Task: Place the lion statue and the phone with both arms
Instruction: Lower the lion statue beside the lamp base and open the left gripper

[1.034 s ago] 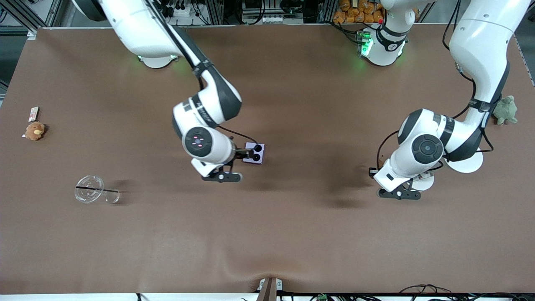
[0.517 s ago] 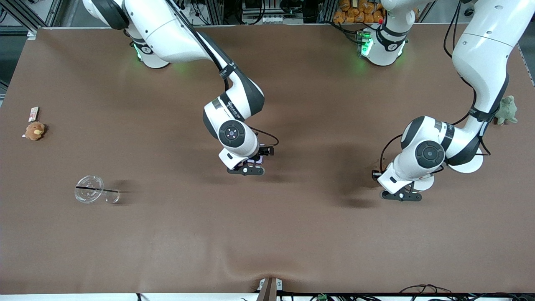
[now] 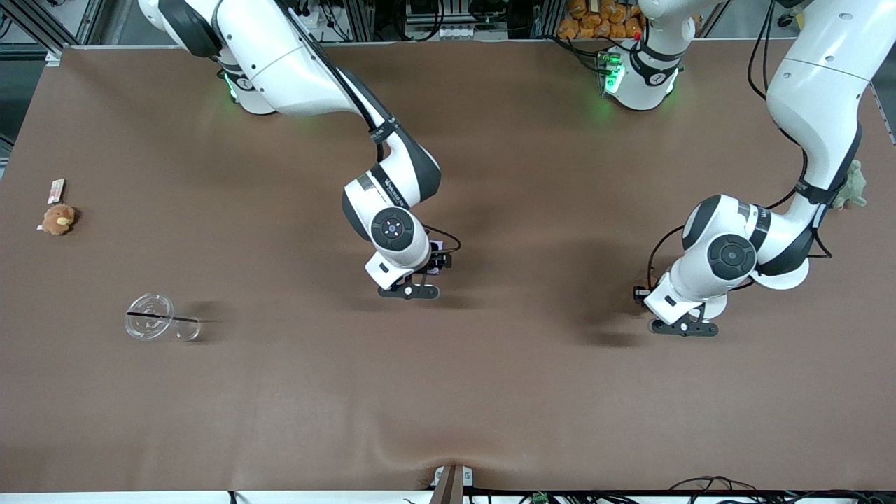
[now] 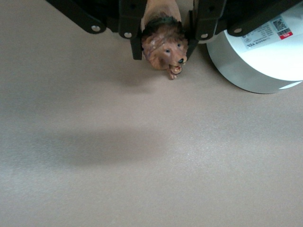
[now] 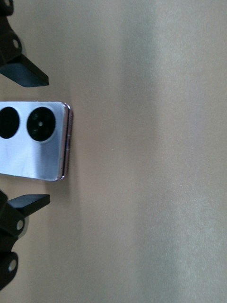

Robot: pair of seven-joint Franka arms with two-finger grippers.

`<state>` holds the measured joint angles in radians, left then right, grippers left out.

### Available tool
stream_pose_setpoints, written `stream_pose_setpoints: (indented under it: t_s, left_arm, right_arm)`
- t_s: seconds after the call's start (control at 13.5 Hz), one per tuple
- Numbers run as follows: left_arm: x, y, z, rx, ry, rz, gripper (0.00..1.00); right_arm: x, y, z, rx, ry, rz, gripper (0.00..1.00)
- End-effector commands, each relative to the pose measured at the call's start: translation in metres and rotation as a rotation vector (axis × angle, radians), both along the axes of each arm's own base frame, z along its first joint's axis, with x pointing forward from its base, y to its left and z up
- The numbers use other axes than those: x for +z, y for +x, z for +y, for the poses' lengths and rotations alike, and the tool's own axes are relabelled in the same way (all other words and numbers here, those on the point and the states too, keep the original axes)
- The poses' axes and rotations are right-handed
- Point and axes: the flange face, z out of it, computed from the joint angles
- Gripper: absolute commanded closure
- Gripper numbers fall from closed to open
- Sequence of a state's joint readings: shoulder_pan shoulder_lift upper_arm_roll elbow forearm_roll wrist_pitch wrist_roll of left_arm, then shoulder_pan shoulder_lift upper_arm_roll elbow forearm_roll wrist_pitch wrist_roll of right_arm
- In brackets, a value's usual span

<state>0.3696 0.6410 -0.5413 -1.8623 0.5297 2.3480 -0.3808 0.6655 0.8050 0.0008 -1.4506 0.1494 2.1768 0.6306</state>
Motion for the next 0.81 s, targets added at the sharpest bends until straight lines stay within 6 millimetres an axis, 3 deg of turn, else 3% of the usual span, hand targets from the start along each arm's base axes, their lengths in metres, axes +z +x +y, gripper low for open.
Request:
stream_pose_setpoints:
  t_s: [0.0,0.22,0.3,0.37,0.52,0.74]
  left_arm:
    - [-0.005,0.000,0.008,-0.033,-0.011,-0.021,1.00]
    - [-0.007,0.000,0.011,-0.029,-0.015,-0.021,1.00]
    - [-0.007,0.000,0.011,-0.028,-0.016,-0.021,0.54]
    - [-0.007,0.001,0.012,-0.026,-0.017,-0.022,0.01]
    - [-0.002,0.003,0.020,-0.013,-0.014,-0.030,0.00]
    - [0.031,0.008,0.017,-0.005,0.004,-0.071,0.00]
  right_arm:
    - [-0.012,-0.004,0.000,0.008,-0.006,-0.018,0.00]
    - [-0.023,-0.008,0.000,-0.006,-0.013,-0.001,0.00]
    - [-0.024,-0.009,0.002,-0.006,-0.013,0.002,0.00]
    - [-0.025,-0.009,0.001,-0.010,-0.013,0.002,0.00]
    - [-0.032,-0.011,0.002,-0.008,-0.017,0.009,0.00]
    - [-0.038,-0.015,0.000,-0.016,-0.025,0.019,0.00]
